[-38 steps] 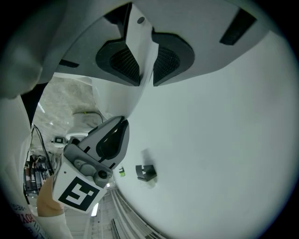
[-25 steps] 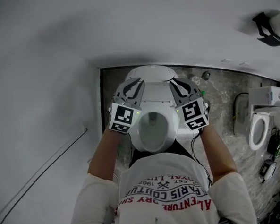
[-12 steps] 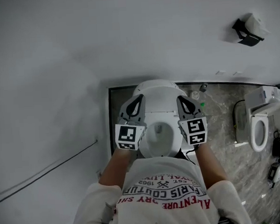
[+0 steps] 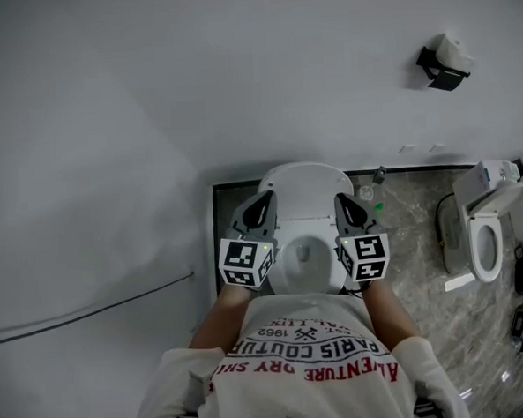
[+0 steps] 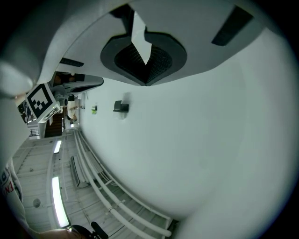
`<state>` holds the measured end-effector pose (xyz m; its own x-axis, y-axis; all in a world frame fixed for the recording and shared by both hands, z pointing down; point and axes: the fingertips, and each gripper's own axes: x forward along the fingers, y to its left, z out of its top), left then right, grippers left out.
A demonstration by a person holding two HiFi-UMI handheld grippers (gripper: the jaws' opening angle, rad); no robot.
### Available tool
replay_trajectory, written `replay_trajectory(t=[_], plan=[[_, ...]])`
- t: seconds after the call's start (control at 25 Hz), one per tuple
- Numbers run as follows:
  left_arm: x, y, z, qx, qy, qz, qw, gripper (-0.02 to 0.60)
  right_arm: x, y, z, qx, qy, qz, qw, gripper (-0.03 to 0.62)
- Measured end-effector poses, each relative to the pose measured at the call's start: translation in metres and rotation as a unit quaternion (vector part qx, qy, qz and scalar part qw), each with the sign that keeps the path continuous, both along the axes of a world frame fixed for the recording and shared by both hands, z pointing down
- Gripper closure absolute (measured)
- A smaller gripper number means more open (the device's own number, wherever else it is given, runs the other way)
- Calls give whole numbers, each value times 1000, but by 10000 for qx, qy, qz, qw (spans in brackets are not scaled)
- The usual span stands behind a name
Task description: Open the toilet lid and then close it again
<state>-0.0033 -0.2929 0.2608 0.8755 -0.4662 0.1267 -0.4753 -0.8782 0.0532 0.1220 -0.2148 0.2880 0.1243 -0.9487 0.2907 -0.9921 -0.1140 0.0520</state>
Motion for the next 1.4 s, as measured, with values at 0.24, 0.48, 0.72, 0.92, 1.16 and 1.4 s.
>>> replay_trajectory(t=[0.24,0.48,0.72,0.92,1.16,1.4], plan=[[-6,6,-4,130,131,-105,9998,575,-4,7,-4,108,12,43,9999,573],[-2,8,1,101,121,-143,9998,575,-3,6,-3,51,91,-22,9999,572],[8,8,10,10,-12,-88,10000,575,6,5,7,-98,-22,-54,9999,574],[5,4,30,-234,-95,-184,9995,575,3,0,20,-203,-104,-147,9996,572],[21,1,56,-374,-383,19,9986,575,13,-12,36,-378,-181,-338,9986,572],[47,-11,88,-60,-975,175,9951,575,28,-37,59,-756,-39,-777,9941,572]])
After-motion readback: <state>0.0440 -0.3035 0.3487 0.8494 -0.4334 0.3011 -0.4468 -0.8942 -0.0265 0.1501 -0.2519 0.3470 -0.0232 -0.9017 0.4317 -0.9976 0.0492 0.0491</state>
